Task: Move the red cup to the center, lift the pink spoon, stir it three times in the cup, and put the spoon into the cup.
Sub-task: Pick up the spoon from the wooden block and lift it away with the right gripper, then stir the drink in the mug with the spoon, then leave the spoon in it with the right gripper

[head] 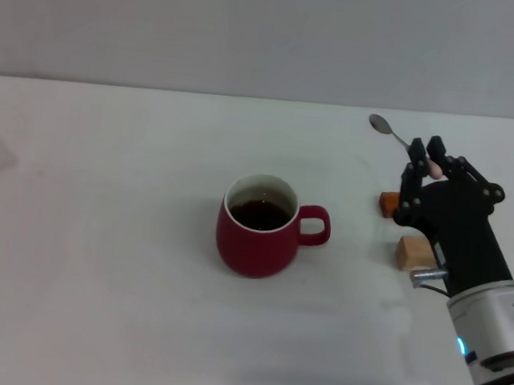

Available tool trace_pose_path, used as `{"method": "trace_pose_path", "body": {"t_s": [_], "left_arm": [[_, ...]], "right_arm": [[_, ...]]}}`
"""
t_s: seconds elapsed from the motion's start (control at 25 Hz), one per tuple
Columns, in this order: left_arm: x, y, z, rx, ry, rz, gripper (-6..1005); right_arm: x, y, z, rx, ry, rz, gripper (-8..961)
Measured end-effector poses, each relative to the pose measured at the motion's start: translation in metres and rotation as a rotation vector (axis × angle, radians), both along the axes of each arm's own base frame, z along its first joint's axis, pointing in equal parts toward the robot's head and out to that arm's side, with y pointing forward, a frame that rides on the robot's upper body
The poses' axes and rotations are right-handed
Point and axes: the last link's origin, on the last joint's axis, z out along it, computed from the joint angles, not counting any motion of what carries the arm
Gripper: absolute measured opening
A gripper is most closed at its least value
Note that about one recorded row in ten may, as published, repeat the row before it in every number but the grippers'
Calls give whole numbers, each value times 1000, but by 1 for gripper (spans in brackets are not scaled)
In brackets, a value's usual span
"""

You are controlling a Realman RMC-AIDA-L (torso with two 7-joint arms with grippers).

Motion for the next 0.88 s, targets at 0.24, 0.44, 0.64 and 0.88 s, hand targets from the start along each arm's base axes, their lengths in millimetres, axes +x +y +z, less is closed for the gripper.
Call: {"method": "trace_pose_path", "body": {"t_s": [0.24,0.44,0.64,0.88], "left_arm": [[1,1,0,0,-1,-2,-2],[1,2,0,-2,-1,-2,-2],[2,2,-2,-4,-3,-4,-2],[3,2,-3,-6,-4,-5,-2]], "right_arm": [[-16,-5,6,-5,1,11,134],[-21,-10,16,-8,14,17,134],[-26,-16,29,14,33,59,134],[-33,-25,41,24,48,141,133]]}}
